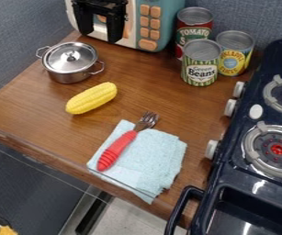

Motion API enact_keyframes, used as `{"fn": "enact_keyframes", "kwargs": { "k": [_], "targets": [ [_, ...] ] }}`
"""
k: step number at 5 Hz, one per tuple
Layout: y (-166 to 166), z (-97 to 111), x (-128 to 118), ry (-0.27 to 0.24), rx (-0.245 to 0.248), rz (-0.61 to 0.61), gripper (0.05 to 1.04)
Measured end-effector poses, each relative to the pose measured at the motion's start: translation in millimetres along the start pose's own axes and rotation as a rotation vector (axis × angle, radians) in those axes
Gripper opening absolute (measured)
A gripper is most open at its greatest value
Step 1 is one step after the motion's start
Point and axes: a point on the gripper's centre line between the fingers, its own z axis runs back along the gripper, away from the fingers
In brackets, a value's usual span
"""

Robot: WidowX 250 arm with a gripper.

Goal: Lift and drop the red cutlery and white napkin

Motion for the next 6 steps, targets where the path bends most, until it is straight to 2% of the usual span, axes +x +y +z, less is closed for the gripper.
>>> {"fn": "enact_keyframes", "kwargs": {
  "k": [1,2,3,4,5,6],
  "targets": [
    [-3,-19,-3,0.039,-0.023,0.000,1.000],
    [-14,-19,-17,0.020,-0.054,-0.006,1.000],
    [-23,13,-52,-0.041,-0.030,0.037,1.000],
    [-36,18,-79,-0.089,-0.116,0.015,1.000],
    [-41,18,-87,-0.060,-0.130,0.015,1.000],
    [-59,7,-85,-0.006,-0.109,-0.049,1.000]
  ]
}}
